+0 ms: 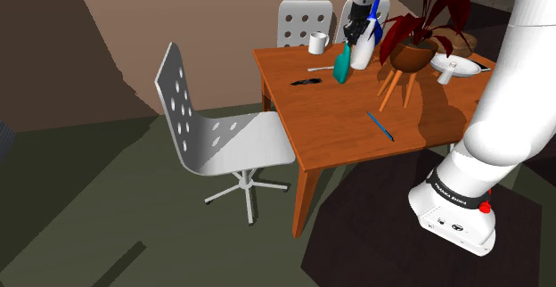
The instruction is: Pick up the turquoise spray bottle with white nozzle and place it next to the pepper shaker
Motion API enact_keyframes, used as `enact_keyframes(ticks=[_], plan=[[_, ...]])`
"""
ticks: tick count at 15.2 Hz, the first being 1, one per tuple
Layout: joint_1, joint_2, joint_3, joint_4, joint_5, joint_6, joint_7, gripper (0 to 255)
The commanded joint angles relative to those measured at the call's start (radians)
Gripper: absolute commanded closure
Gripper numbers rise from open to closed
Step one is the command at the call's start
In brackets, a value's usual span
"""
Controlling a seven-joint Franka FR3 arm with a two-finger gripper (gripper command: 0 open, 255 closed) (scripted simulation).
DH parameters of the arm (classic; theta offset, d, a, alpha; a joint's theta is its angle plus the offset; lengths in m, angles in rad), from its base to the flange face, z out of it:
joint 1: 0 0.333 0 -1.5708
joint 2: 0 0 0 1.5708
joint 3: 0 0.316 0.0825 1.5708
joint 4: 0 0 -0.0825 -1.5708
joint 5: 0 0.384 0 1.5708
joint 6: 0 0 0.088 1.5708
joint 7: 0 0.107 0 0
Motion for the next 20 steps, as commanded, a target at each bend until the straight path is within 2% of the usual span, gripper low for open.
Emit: enact_keyframes(ticks=[1, 4, 20], plan=[[0.000, 0.000, 0.000, 0.000, 0.000, 0.000, 0.000, 255], [0.000, 0.000, 0.000, 0.000, 0.000, 0.000, 0.000, 255], [0.001, -0.046, -0.009, 0.155, -0.020, -0.198, 0.005, 255]])
